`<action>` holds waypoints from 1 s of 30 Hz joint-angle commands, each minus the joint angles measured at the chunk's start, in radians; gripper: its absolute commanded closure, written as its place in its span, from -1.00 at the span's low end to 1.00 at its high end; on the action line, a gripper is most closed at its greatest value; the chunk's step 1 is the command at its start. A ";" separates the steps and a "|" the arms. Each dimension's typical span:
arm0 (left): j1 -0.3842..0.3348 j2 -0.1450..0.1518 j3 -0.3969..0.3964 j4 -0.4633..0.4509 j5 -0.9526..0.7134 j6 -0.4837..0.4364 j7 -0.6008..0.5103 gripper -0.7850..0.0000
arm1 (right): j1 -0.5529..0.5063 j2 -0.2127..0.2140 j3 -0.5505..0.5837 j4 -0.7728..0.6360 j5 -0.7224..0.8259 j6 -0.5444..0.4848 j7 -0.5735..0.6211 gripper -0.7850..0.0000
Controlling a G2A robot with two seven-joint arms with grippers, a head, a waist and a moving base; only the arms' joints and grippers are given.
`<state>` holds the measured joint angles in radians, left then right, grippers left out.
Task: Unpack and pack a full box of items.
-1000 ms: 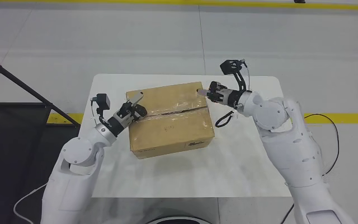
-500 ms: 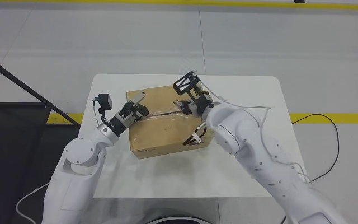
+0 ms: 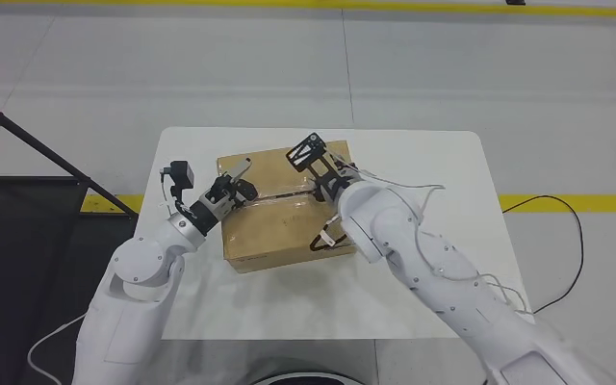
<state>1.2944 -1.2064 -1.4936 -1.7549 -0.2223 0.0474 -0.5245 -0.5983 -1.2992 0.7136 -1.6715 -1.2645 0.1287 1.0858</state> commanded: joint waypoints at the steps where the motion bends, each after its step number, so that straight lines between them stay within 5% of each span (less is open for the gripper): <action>1: 0.000 0.000 0.001 -0.001 -0.001 0.000 0.001 -1.00 | -0.005 -0.001 0.011 -0.005 -0.008 0.006 0.000 -0.33; 19: 0.006 0.004 0.014 -0.013 0.000 0.002 0.011 -1.00 | -0.131 0.012 0.173 -0.118 -0.122 0.031 0.074 -0.31; 25: 0.008 0.006 0.018 -0.019 0.003 0.001 0.012 -1.00 | -0.183 0.017 0.264 -0.172 -0.066 0.029 0.050 -0.40; 30: 0.017 0.007 0.005 -0.048 0.002 -0.012 0.034 -1.00 | -0.198 0.010 0.342 -0.153 0.232 -0.054 -0.017 -0.47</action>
<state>1.3079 -1.1997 -1.4838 -1.7955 -0.2189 0.0396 -0.4977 -0.8007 -1.2883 1.0376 -1.8437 -1.1232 0.0993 1.0775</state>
